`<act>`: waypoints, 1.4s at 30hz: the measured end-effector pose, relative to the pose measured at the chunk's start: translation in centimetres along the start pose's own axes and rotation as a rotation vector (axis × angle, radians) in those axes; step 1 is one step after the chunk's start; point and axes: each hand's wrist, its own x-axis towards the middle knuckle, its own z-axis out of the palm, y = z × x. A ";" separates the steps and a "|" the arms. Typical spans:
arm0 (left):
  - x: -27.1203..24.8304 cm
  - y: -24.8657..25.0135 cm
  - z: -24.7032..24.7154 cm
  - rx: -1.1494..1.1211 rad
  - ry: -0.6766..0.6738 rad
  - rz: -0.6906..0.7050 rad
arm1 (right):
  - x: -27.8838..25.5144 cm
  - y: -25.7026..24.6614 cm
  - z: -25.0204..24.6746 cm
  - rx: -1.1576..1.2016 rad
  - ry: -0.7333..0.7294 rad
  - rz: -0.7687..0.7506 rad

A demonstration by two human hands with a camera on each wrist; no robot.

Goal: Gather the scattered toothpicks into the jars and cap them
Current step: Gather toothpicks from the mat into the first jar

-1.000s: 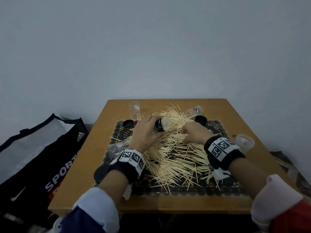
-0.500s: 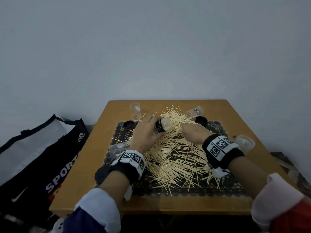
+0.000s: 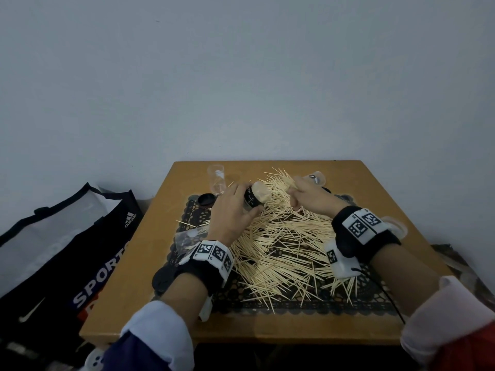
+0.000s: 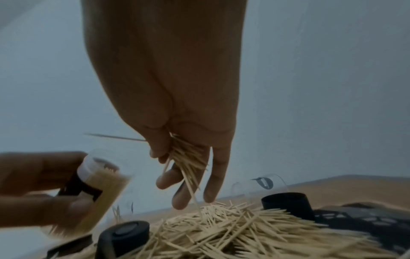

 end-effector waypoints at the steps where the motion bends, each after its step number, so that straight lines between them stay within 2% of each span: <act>1: 0.0 0.0 0.0 -0.003 0.001 -0.001 | 0.1 -0.1 -0.1 0.038 0.016 -0.002; 6: -0.1 0.0 0.0 -0.016 -0.009 -0.004 | 0.2 -0.1 -0.3 0.194 0.087 0.016; 11: -0.1 0.0 0.1 -0.028 -0.026 -0.003 | 0.4 0.0 -0.4 0.137 0.059 0.041; 15: 0.1 -0.1 0.3 -0.042 -0.061 0.017 | 0.8 0.0 -0.2 0.242 0.103 0.053; 17: 0.1 -0.2 0.4 -0.044 -0.066 0.020 | 0.8 0.1 0.0 0.273 0.078 0.061; 21: 0.0 -0.3 0.5 -0.060 -0.071 0.019 | 0.8 0.3 0.3 0.215 0.007 0.051; 26: 0.0 -0.2 0.4 -0.076 -0.075 0.024 | 0.9 0.4 0.3 0.167 0.017 0.075; 30: 0.0 -0.2 0.4 -0.090 -0.085 0.022 | 0.8 -0.4 0.3 0.396 0.141 -0.016; 37: -0.1 0.0 0.4 -0.116 -0.098 0.033 | 1.8 -2.4 1.3 0.954 0.386 -0.161; 40: 0.0 0.0 0.5 -0.119 -0.100 0.047 | 2.5 -2.9 2.6 1.040 0.446 -0.224; 42: 0.0 0.0 0.5 -0.121 -0.102 0.053 | 2.7 -3.3 3.7 1.002 0.473 -0.242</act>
